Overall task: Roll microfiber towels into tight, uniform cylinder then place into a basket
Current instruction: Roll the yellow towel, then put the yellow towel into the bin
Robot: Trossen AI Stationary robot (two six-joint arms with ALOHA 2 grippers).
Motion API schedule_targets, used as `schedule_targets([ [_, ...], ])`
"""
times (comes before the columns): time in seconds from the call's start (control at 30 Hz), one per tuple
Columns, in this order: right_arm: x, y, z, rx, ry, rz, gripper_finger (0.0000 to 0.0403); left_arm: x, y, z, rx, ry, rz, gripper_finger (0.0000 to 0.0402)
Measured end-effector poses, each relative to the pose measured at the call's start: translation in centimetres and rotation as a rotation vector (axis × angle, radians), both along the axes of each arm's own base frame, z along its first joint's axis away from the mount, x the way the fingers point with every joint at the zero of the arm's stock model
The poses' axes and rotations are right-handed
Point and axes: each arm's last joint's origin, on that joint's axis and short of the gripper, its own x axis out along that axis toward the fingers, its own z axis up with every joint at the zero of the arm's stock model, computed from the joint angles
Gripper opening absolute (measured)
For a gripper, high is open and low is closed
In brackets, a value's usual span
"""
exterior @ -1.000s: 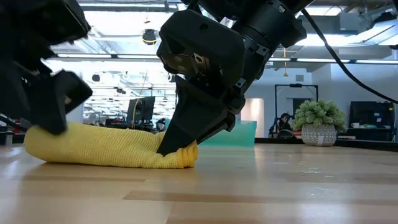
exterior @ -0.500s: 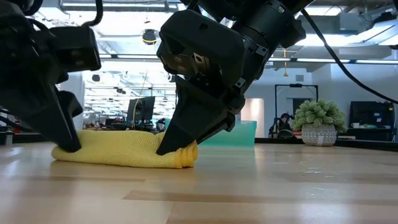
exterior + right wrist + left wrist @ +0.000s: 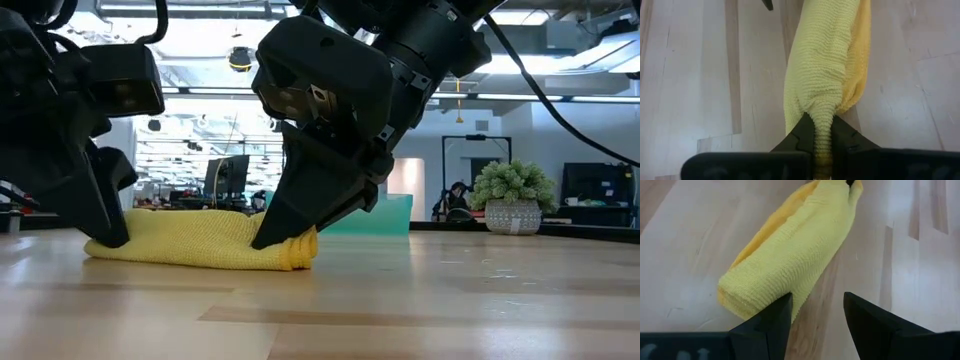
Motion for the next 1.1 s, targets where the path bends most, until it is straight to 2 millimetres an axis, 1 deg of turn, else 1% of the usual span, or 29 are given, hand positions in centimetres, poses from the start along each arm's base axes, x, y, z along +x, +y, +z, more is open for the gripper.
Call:
schedule_targets([
  [0.1, 0.0, 0.0, 0.0, -0.001, 0.001, 0.001, 0.0039, 0.2, -0.2, 0.8, 0.014, -0.016, -0.035, 0.0176],
  [0.27, -0.1, -0.1, 0.0, -0.005, 0.010, 0.001, 0.0039, 0.0, 0.0, 3.4, 0.020, -0.047, -0.061, 0.0176],
  [0.4, 0.0, -0.5, 0.1, -0.008, 0.018, 0.000, 0.0039, -1.1, 0.5, 5.7, 0.023, -0.040, -0.033, 0.0176],
  [0.53, -0.4, -1.3, 1.0, -0.053, 0.032, -0.003, 0.0039, -2.6, 0.7, 7.8, 0.042, -0.065, 0.000, 0.0176],
  [0.63, -0.8, -1.9, 1.8, -0.101, 0.053, -0.030, 0.0039, -3.4, 0.9, 9.0, 0.043, -0.112, 0.008, 0.0176],
  [0.7, -1.1, -2.2, 2.2, -0.147, 0.067, -0.053, 0.0039, -3.8, 0.9, 9.2, 0.057, -0.126, 0.007, 0.0176],
  [0.8, -1.4, -2.4, 2.5, -0.181, 0.076, -0.075, 0.0039, -3.6, 0.9, 9.0, 0.091, -0.128, -0.008, 0.0176],
  [1.0, -1.3, -2.3, 2.5, -0.182, 0.073, -0.078, 0.0039, -1.7, 1.1, 6.9, 0.189, -0.092, -0.035, 0.0176],
  [1.1, -1.4, -2.3, 2.5, -0.182, 0.077, -0.078, 0.0039, -0.6, 1.5, 5.9, 0.234, -0.061, -0.090, 0.0176],
])
